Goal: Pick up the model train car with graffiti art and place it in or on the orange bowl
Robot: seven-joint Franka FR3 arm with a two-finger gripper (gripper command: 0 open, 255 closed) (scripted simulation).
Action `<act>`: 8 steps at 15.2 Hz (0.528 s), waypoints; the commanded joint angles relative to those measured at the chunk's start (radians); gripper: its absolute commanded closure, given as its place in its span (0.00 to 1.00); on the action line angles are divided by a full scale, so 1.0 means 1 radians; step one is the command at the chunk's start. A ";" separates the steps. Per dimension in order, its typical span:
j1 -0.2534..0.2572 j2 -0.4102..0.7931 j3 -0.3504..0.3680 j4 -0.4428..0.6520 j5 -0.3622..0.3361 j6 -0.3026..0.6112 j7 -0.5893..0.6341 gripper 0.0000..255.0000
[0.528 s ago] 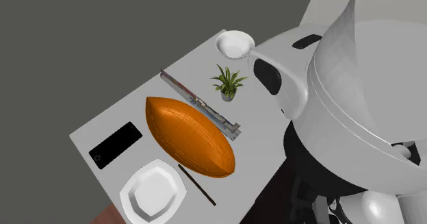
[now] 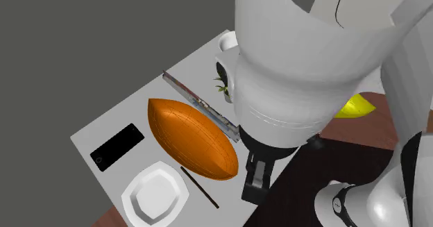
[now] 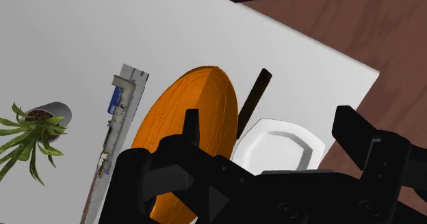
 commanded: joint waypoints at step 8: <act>-0.072 0.262 -0.070 -0.001 -0.047 0.280 -0.015 0.00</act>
